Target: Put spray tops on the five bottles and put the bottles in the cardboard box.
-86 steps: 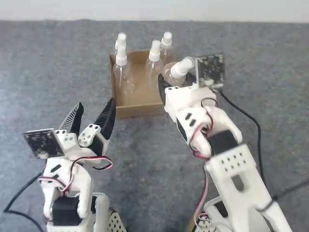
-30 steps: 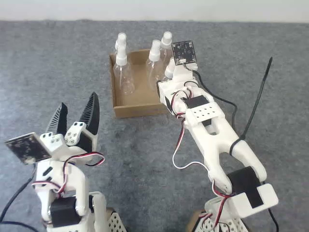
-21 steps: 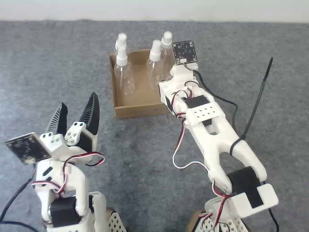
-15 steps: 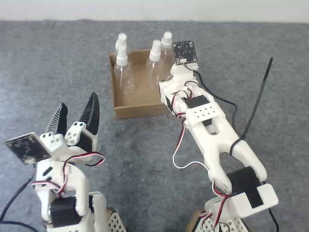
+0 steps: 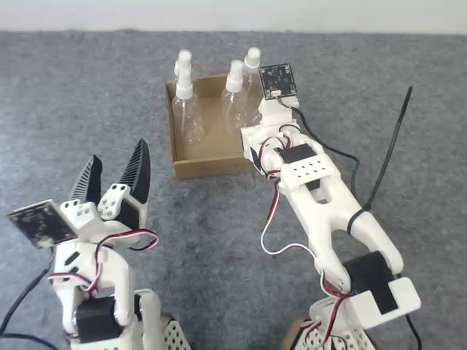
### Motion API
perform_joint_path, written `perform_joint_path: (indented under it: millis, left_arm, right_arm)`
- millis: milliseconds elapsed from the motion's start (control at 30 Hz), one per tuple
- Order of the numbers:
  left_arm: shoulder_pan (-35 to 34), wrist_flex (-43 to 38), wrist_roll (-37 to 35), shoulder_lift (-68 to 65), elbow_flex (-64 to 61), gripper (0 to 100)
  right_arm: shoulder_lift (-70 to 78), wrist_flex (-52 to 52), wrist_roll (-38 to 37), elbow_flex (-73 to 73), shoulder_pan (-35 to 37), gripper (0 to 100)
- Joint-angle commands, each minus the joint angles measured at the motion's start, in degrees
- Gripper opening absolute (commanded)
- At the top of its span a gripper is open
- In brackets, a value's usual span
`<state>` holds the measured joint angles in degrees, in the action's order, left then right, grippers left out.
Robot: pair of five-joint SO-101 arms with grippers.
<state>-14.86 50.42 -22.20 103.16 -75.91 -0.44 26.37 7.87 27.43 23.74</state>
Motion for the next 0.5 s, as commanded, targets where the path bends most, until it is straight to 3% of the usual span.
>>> perform_joint_path:
  millis: [0,467]
  left_arm:
    - [0.18,-2.11,-0.53,-0.35,1.27,28]
    - [0.18,-2.11,-0.53,-0.35,1.27,28]
  right_arm:
    - [-5.41,1.36,-0.88,-2.55,0.92,27.8]
    - [-11.56,10.15,-0.53,-2.37,3.91,27.7]
